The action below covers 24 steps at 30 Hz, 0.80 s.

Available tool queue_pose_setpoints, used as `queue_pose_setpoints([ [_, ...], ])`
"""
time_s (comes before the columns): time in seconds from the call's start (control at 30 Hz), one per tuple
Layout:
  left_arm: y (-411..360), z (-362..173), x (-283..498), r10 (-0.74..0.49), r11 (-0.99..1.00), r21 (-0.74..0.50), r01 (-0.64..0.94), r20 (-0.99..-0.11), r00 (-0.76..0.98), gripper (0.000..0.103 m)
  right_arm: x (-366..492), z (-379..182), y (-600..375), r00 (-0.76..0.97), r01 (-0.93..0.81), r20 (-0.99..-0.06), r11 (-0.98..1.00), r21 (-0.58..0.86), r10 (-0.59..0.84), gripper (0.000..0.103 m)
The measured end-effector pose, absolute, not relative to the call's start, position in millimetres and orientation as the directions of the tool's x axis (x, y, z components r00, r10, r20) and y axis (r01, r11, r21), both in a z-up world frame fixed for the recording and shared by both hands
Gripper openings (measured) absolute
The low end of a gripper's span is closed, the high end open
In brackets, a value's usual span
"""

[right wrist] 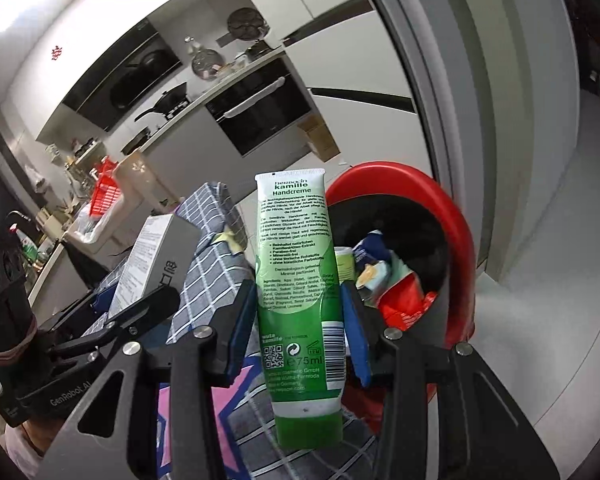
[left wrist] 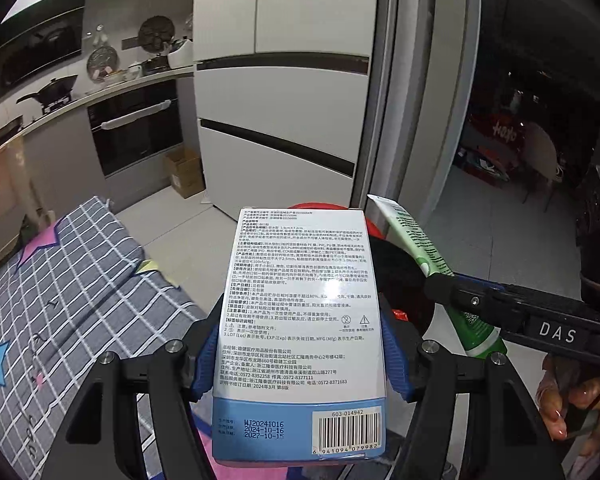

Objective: Collect trash
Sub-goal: 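Carry the box and tube over the black bin with both tools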

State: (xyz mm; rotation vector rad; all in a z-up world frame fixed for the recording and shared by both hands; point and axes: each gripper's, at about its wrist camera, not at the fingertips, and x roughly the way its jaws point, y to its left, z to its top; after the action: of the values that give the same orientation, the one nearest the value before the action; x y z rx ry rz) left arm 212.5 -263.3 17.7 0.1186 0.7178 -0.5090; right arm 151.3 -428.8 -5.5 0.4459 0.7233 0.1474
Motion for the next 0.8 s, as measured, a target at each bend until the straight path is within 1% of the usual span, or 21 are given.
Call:
queue_pose_setpoints([
  [0.4, -311.1, -5.1, 248.9, -0.39, 0.86, -0.037, 0.508, -0.691, 0.609, 0.103, 175.7, -17.4, -453.1, 0.736, 0.073, -0.629, 0.894, 0.442, 0.251, 0.043],
  [0.8, -330.1, -24.7, 274.3, -0.358, 0.865, -0.019, 0.501, -0.724, 0.59, 0.103, 199.8, -30.5, -461.0, 0.718, 0.101, -0.649, 0.885, 0.454, 0.251, 0.043],
])
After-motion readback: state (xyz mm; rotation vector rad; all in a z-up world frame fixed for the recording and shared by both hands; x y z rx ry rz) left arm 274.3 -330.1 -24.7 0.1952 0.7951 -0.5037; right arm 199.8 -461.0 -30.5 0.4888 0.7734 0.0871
